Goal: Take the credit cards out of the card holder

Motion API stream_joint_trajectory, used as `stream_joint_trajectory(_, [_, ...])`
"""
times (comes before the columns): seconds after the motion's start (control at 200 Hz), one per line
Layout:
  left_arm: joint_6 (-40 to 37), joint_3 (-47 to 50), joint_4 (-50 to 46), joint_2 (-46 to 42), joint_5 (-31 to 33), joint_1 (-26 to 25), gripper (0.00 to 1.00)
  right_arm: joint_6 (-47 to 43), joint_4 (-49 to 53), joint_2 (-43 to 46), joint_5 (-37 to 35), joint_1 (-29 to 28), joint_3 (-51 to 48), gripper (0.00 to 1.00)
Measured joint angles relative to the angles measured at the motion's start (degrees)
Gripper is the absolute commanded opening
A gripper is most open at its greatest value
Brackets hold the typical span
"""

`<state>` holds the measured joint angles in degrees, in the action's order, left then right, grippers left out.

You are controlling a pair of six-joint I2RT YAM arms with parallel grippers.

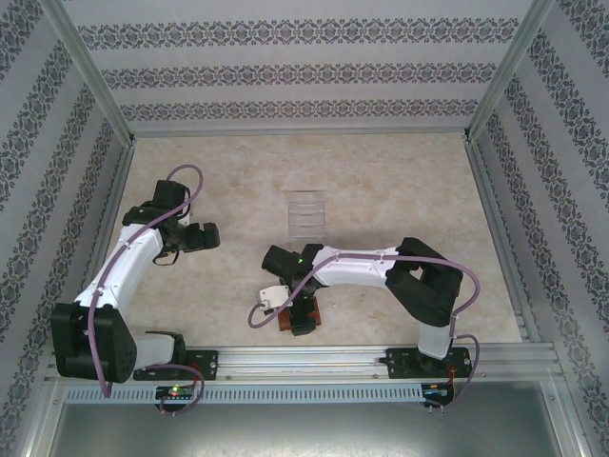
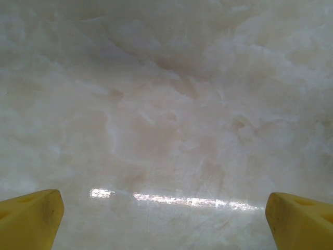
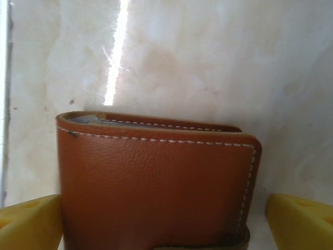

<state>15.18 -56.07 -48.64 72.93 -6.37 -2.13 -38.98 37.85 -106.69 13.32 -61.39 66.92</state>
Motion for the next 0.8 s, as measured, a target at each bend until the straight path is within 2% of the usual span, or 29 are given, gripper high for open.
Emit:
stream_joint_trajectory(0.295, [0.00,-0.02,0.00,0.74,-0.28,0.00,1.00,0.35,-1.60,0.22,-0.55,0.00,-0.76,0.88])
stream_joint_trajectory(0.455, [-0.02,-0.02,0.00,0.74,-0.26,0.00,1.00,4.28,-2.73,0.81,-0.57,0.55,-1.22,0.80])
stream_joint_trajectory(0.62, [-0.22,-0.02,0.00,1.38,-0.24,0.00,1.00,16.76,-3.41,1.18,-2.19,3.17,-0.70,0.76])
stream_joint_trajectory(0.799, [-0.44,-0.02,0.00,2.51,-0.02,0.00,1.00,35.63,-2.60,1.18,-9.31,5.09,3.10,0.74])
